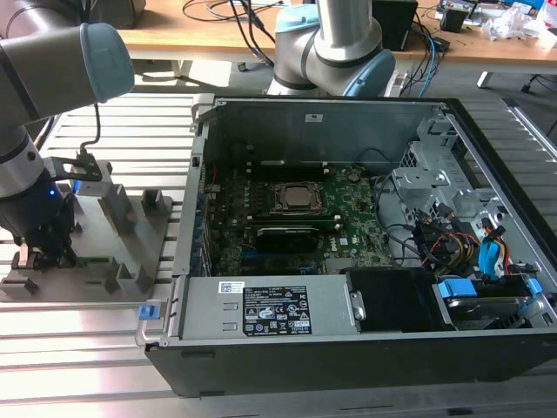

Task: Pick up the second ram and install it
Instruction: 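Pick up the second ram and move it above second insertion slot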

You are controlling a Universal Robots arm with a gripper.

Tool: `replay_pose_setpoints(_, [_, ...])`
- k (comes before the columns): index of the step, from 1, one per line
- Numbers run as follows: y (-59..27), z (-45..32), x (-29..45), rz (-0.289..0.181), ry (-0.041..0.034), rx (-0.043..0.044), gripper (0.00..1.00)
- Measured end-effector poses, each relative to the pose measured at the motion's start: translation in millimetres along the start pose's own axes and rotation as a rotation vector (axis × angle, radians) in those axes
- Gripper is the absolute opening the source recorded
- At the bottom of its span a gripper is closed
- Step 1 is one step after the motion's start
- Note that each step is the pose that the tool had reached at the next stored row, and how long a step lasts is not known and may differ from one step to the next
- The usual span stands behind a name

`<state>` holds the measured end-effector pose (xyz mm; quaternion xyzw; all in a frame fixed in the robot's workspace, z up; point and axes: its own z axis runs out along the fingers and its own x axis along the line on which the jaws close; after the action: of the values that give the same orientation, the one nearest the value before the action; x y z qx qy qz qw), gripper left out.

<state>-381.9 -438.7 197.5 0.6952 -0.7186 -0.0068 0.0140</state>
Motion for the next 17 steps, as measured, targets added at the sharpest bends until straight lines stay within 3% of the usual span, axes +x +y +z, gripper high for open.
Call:
replay_pose_setpoints(2, [0.0, -2.3, -0.1, 0.000, 0.0009, 0.0009, 0.14])
replay_pose_setpoints(7, [0.6, -21.2, 0.2, 0.000, 0.0014, 0.0001, 0.14])
replay_pose_setpoints(17, [1.1, -40.1, 0.3, 0.000, 0.0014, 0.0001, 0.14])
